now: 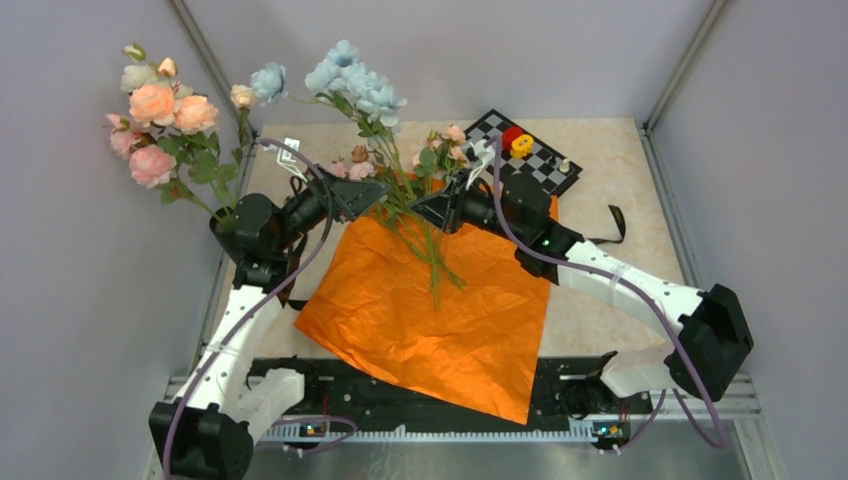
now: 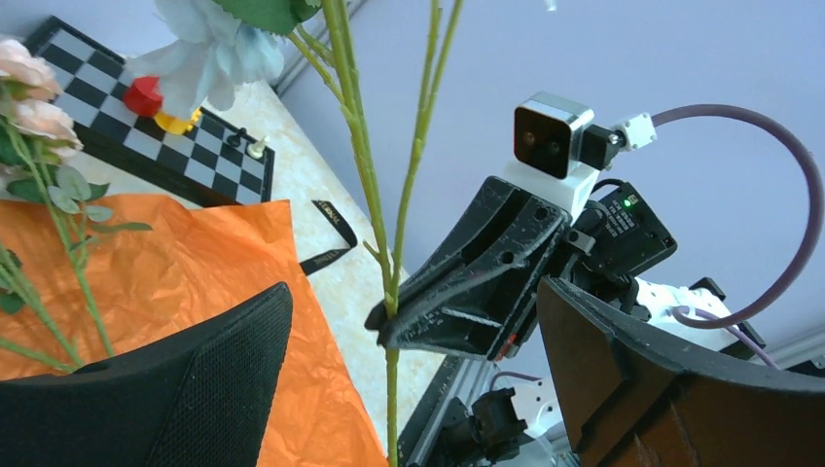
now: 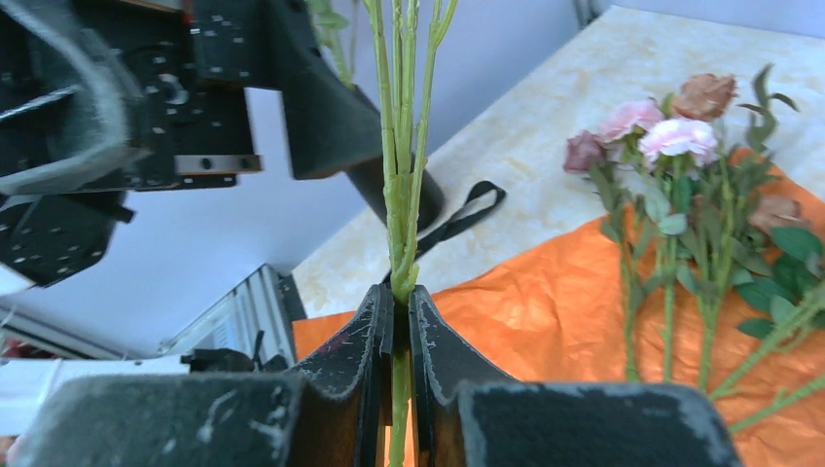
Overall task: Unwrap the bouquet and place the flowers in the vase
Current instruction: Pick up the fake flower from the wrapping paper, then insert the fake flower into the vase.
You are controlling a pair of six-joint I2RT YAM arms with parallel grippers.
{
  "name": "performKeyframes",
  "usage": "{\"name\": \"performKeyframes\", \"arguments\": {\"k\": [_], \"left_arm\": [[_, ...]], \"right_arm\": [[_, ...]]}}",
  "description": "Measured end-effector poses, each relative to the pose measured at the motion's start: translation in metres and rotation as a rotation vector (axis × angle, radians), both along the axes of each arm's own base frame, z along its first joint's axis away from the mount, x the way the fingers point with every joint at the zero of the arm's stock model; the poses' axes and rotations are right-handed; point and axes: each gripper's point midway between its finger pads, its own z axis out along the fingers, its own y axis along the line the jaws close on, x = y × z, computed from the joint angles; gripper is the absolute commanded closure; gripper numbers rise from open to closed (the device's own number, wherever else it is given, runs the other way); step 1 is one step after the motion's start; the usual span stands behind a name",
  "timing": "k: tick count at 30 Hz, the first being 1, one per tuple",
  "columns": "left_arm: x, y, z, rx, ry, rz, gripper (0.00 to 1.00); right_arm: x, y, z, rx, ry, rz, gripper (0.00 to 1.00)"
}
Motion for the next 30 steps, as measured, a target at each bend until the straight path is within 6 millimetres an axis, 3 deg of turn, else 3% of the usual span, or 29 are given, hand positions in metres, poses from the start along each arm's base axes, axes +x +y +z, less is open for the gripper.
{"name": "performKeyframes", "arguments": {"k": [6, 10, 16, 23, 30], "left_arm": [[-0.001, -0.016, -0.002, -0.022, 0.025, -0.050, 0.04], [-0.003, -0.019, 0.001, -0.032, 0.020, -0.060, 0.20], [-0.002, -0.019, 0.002, -0.039, 0.021, -0.050, 0.53], [0.001, -0.018, 0.002, -0.048, 0.029, -0.041, 0.80], [0.003, -0.018, 0.000, -0.046, 0.041, -0.033, 1.00]], "right_arm": [[-0.023, 0.014, 0.007, 0.024, -0.013, 0.096, 1.00], [-0.031, 0.018, 0.010, 0.034, -0.020, 0.130, 1.00], [-0.037, 0.020, 0.010, 0.035, -0.015, 0.156, 1.00], [-0.041, 0.024, 0.004, 0.023, -0.003, 0.178, 1.00], [-0.040, 0.025, 0.002, 0.020, 0.000, 0.180, 1.00]]}}
